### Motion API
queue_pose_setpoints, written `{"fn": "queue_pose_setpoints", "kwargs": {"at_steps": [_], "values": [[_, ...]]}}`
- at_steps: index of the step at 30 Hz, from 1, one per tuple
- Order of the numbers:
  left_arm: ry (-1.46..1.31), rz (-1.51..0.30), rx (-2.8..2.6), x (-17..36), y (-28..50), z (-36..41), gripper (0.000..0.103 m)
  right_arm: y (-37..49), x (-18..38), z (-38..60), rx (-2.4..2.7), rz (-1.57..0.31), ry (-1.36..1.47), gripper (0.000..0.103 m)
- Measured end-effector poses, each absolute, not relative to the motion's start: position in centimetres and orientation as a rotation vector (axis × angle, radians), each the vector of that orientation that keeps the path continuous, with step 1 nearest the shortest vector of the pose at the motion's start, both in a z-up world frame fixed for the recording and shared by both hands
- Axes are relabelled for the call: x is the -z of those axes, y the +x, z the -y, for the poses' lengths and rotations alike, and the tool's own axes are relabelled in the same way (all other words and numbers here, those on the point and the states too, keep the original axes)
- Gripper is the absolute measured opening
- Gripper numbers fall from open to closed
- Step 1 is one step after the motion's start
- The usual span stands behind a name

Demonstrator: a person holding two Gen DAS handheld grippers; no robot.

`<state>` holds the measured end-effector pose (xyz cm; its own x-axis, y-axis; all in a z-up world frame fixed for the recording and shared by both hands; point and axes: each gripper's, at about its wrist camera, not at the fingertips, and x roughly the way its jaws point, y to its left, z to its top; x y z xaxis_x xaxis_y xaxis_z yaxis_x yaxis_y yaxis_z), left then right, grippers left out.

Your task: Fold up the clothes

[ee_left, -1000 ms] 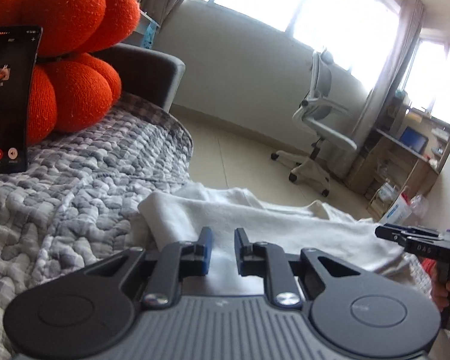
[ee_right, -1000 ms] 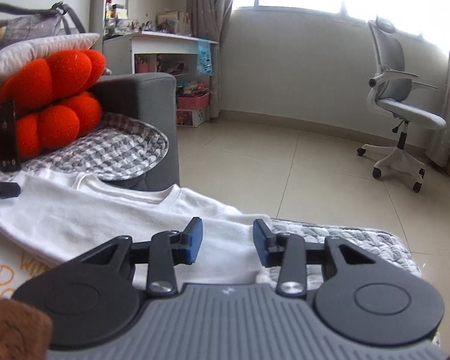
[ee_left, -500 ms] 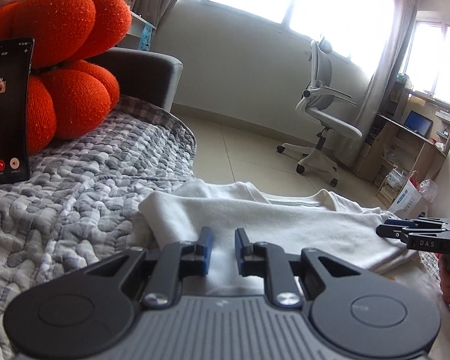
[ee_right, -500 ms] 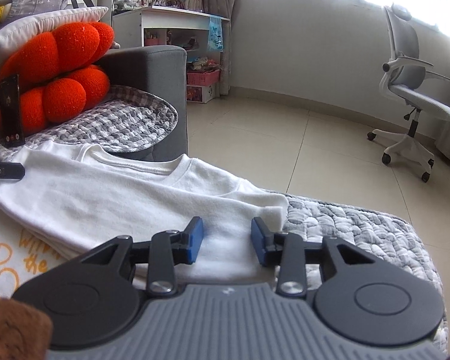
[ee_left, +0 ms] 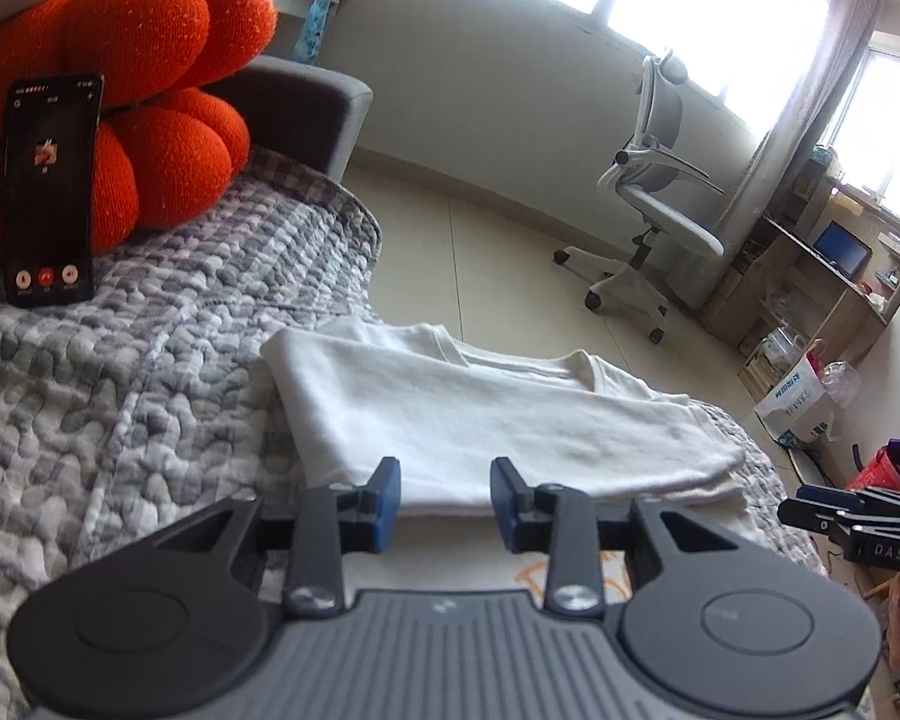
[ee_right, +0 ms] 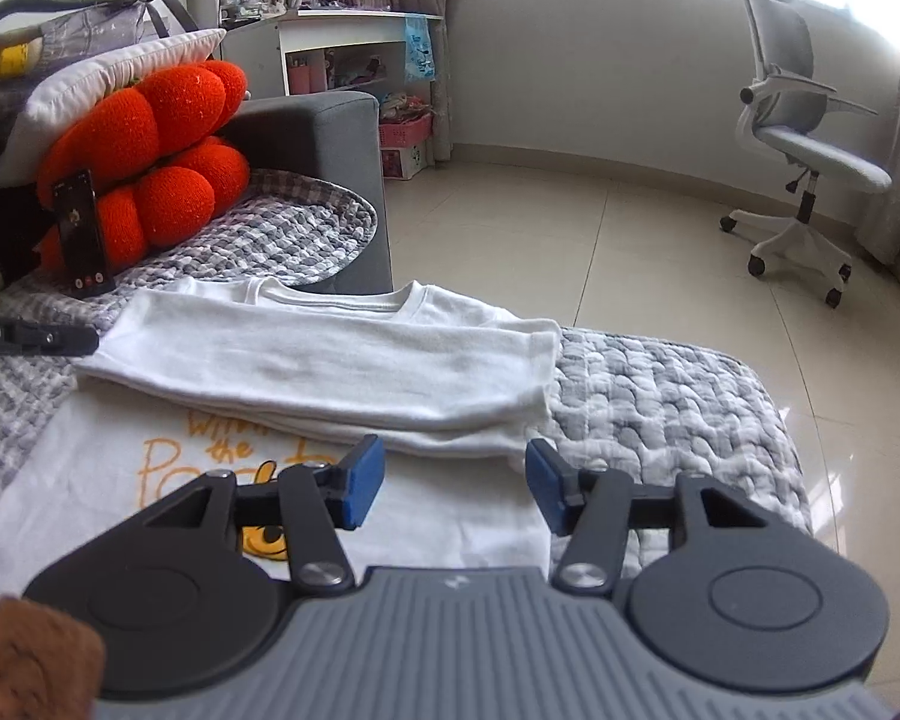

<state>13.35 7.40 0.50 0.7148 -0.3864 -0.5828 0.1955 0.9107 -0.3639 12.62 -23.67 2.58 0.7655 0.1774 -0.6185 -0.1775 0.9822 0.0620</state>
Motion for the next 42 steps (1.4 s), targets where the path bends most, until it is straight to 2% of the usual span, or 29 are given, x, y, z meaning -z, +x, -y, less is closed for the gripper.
{"fn": "queue_pose_setpoints", "kwargs": {"at_steps": [9,17,26,42], "values": [[-0.333,-0.792,0.326,-2.9,8.0,-7.5,0.074,5.9,-6.0,24.5,-0.134,-0.721,0.103,0.071],[-0.342,-0.899,0.253,-2.3,4.6,-7.4,0.089,1.6,-4.4,24.9,-0.121,-0.759,0.220,0.074],[-0.349,-1.050,0.236,0.9,2.0,-7.8,0.093,0.5,-1.5,25.9,-0.084,-0.855,0.322,0.074],[-0.323,-1.134,0.328,2.5,-0.3,-9.1,0.095,0.3,0.2,27.1,-0.076,-0.938,0.370,0.074]]}}
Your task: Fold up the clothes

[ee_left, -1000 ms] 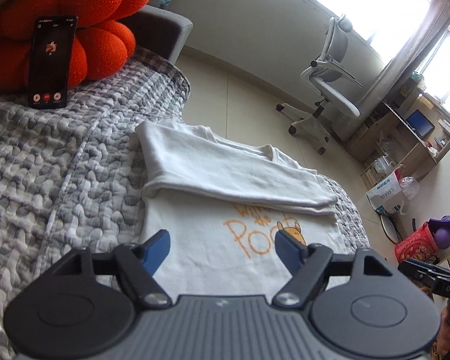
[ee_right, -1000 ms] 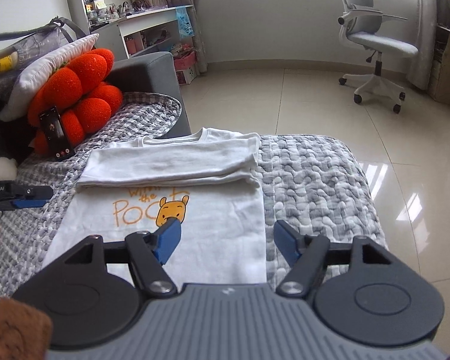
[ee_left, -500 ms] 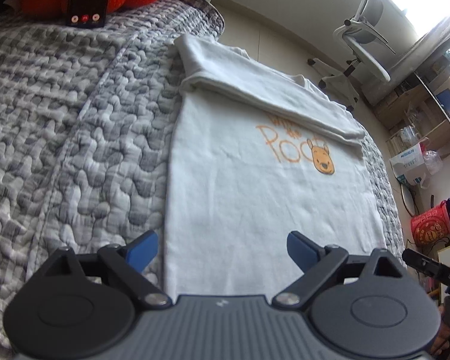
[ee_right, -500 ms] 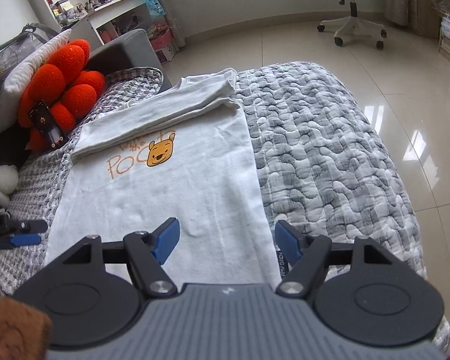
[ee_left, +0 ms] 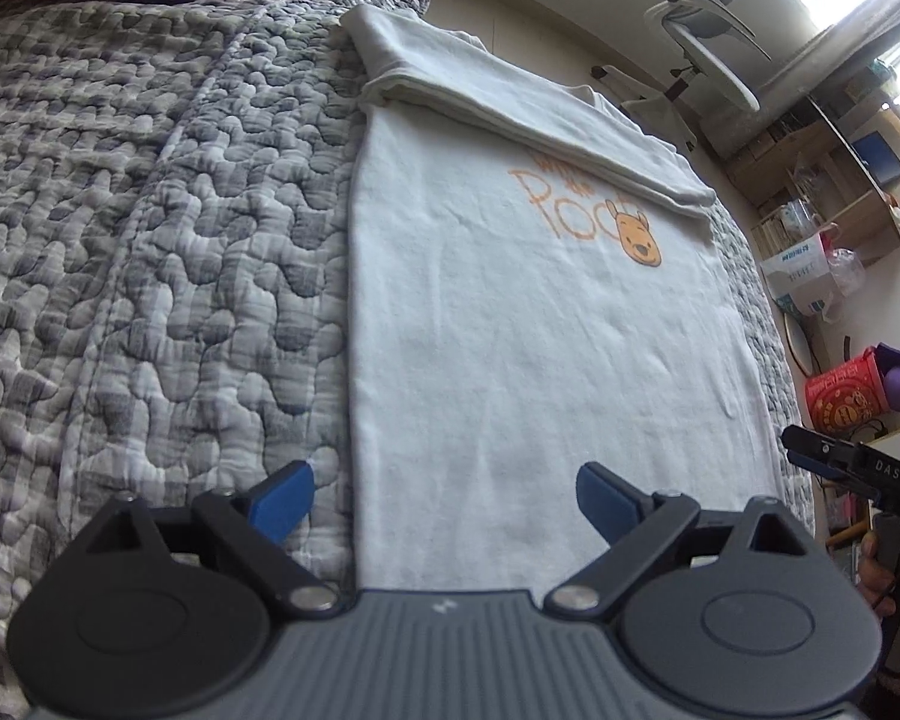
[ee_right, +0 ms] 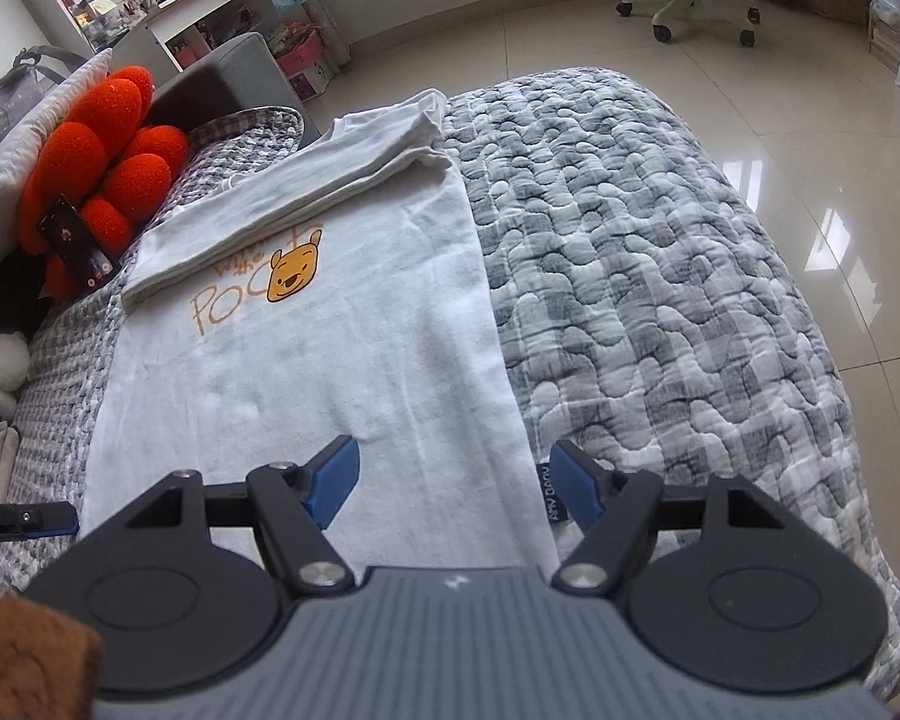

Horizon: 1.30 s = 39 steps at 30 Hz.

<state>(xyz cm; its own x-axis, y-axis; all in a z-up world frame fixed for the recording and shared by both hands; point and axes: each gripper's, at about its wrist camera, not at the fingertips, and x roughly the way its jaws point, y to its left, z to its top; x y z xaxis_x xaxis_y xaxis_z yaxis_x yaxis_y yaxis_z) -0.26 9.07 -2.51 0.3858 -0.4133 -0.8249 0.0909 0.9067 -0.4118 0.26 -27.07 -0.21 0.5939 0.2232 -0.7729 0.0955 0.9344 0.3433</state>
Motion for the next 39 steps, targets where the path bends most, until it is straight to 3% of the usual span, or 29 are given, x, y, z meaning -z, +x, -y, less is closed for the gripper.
{"fn": "queue_pose_setpoints", "kwargs": {"at_steps": [22,31,39], "values": [[-0.378,-1.178,0.402,3.2,-2.3,-11.2,0.095,-2.3,1.4,28.6,-0.147,-0.993,0.394,0.074],[-0.558,-1.226,0.501,4.6,-3.0,-14.3,0.093,-3.3,1.8,31.2,-0.251,-0.995,0.542,0.073],[-0.686,-1.274,0.584,6.1,-2.9,-15.5,0.090,-4.8,2.6,34.1,-0.343,-1.007,0.683,0.063]]}}
